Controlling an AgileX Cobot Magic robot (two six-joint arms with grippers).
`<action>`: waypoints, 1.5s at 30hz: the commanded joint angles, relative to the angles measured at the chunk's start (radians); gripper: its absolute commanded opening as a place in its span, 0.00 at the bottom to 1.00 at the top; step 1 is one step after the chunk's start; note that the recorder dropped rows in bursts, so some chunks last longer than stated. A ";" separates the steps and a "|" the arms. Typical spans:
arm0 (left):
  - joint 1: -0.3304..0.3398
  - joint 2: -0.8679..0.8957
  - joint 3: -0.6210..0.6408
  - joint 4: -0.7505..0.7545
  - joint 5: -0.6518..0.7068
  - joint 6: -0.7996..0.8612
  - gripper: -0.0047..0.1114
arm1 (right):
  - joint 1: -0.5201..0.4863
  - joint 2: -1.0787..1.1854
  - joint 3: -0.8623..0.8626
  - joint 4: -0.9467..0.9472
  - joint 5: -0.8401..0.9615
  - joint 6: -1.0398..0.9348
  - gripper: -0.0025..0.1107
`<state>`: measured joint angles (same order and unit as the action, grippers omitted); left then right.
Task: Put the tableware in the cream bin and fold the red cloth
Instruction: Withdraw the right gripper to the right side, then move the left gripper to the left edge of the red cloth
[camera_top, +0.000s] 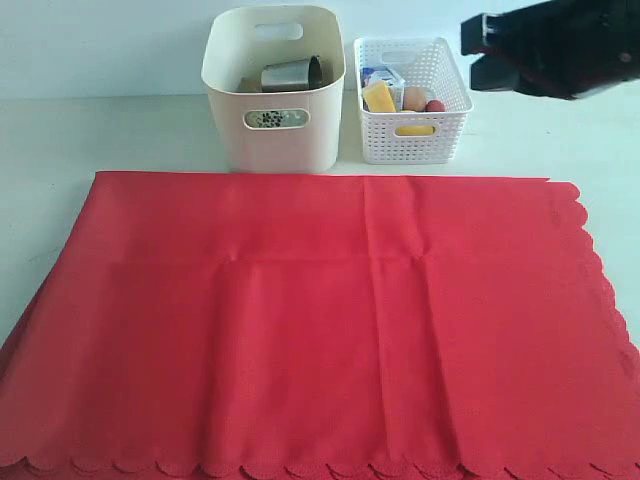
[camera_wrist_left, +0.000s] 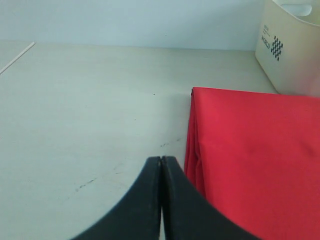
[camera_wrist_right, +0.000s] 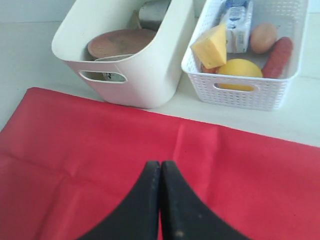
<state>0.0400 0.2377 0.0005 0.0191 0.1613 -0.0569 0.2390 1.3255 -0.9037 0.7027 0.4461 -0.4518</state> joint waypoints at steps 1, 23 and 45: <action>-0.001 0.008 -0.001 -0.005 -0.007 0.000 0.05 | -0.006 -0.145 0.139 -0.001 -0.088 -0.011 0.02; -0.001 0.008 -0.001 -0.005 -0.007 0.000 0.05 | -0.006 -0.662 0.516 0.049 -0.121 -0.008 0.02; -0.001 0.008 -0.001 -0.005 -0.007 0.000 0.05 | -0.006 -1.066 0.904 -0.738 -0.399 0.783 0.02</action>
<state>0.0400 0.2377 0.0005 0.0191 0.1613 -0.0569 0.2372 0.3196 -0.0109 0.0440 0.0701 0.2997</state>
